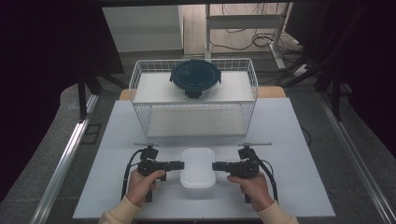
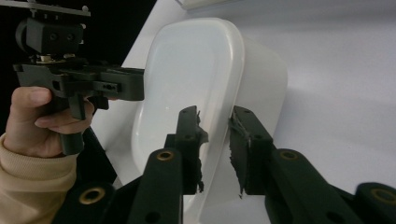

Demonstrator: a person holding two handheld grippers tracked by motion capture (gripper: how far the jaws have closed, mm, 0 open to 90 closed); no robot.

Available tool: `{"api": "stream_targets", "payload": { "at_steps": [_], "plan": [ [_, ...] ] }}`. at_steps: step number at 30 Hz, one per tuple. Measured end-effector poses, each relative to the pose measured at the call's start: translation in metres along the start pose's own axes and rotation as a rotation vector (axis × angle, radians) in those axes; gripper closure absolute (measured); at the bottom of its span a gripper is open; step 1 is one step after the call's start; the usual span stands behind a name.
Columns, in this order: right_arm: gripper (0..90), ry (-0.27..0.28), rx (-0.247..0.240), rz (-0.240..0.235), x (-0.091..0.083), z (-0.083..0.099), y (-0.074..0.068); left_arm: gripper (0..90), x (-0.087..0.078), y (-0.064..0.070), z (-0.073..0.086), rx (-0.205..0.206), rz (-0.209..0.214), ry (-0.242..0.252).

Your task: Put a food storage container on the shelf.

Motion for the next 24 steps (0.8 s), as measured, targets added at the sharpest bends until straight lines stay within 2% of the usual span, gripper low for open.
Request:
{"api": "stream_targets", "payload": {
  "at_steps": [1, 3, 4, 6, 11, 18, 19, 24],
  "plan": [
    [77.9, 0.007, -0.007, -0.014, -0.003, 0.0, -0.001, 75.8, -0.003, 0.004, 0.0, 0.024, -0.025, 0.015],
    [80.0, 0.012, -0.018, -0.016, -0.005, 0.001, -0.003, 77.6, -0.005, 0.009, 0.0, 0.045, -0.055, 0.024],
    [80.0, 0.012, -0.018, -0.016, -0.005, 0.001, -0.003, 77.8, -0.005, 0.009, 0.0, 0.045, -0.055, 0.024],
    [80.0, 0.02, -0.049, 0.004, -0.006, 0.001, -0.006, 77.8, -0.006, 0.011, 0.0, 0.057, -0.07, 0.027],
    [80.0, 0.032, -0.075, 0.003, -0.01, 0.0, -0.009, 78.5, -0.011, 0.014, 0.0, 0.067, -0.047, 0.037],
    [80.0, 0.053, -0.129, 0.016, -0.017, -0.002, -0.018, 79.0, -0.021, 0.024, -0.001, 0.1, -0.048, 0.06],
    [79.9, 0.062, -0.148, 0.023, -0.02, -0.004, -0.023, 79.0, -0.024, 0.028, -0.001, 0.116, -0.052, 0.069],
    [79.7, 0.078, -0.194, 0.046, -0.027, -0.007, -0.031, 79.2, -0.031, 0.036, -0.003, 0.143, -0.061, 0.086]
  ]
}}
Point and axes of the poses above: each handheld gripper's, and its own axes: x roughly forward along the jaws, z roughly out of its underside, y roughly to its right, the point moved 3 cm from there along x, roughly forward along the jaws, and after that the axes turned 14 degrees about -y, right-handed, at the moved point
